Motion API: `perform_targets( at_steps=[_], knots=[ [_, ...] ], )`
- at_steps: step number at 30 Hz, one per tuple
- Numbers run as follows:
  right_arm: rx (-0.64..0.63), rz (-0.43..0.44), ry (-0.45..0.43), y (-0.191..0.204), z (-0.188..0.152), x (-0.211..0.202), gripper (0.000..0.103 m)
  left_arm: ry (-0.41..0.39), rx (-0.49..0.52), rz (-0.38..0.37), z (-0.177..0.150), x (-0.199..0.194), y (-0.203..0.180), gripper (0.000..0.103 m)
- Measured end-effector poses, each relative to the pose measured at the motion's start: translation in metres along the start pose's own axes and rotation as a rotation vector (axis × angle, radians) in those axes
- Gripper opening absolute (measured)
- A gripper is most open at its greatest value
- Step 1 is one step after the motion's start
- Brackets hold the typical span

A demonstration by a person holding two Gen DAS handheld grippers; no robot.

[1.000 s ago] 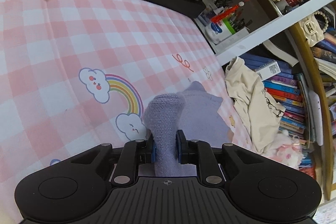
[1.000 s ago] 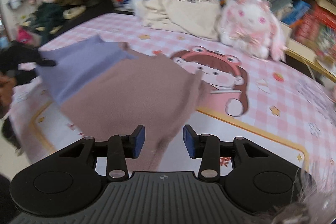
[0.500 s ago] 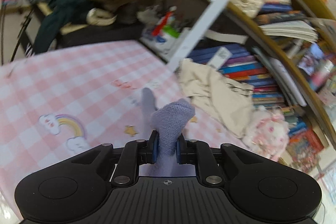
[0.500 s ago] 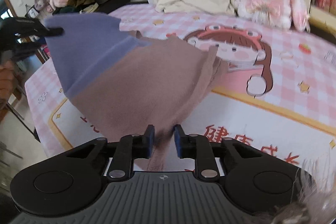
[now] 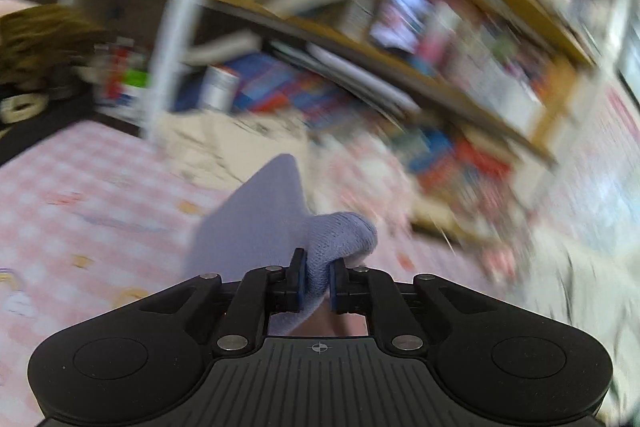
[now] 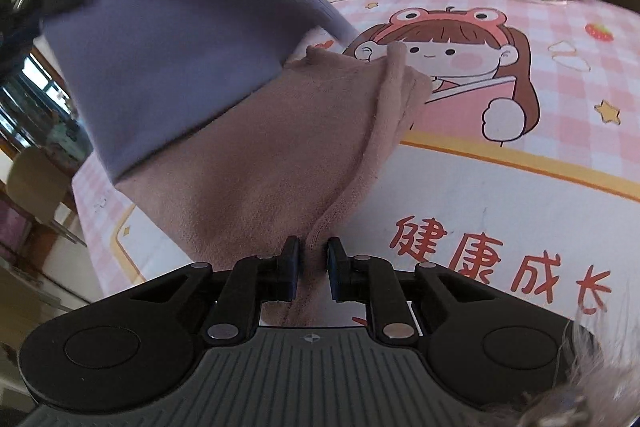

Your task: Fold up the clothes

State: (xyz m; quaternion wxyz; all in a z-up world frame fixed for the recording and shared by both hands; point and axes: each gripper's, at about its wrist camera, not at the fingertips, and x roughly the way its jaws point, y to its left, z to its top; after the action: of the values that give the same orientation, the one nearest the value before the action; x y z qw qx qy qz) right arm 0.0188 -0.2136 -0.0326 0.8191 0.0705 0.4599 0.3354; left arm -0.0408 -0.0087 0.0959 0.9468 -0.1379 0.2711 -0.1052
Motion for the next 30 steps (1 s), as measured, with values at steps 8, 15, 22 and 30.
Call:
perform_targets(
  at_steps=[8, 15, 22, 30],
  knots=[
    [0.180, 0.118, 0.002, -0.035, -0.001, -0.010, 0.018, 0.355, 0.222, 0.096, -0.084, 0.065, -0.033, 0.023],
    [0.318, 0.187, -0.101, -0.060, 0.007, -0.047, 0.051, 0.311, 0.179, 0.048, -0.074, 0.060, -0.043, 0.041],
    [0.474, 0.316, -0.164, -0.083, 0.042, -0.044, 0.067, 0.252, 0.218, -0.036, -0.063, 0.022, -0.043, 0.059],
    [0.454, 0.217, -0.062, -0.069, 0.087, 0.017, 0.042, 0.178, 0.228, 0.178, -0.060, 0.021, -0.009, 0.059]
  ],
)
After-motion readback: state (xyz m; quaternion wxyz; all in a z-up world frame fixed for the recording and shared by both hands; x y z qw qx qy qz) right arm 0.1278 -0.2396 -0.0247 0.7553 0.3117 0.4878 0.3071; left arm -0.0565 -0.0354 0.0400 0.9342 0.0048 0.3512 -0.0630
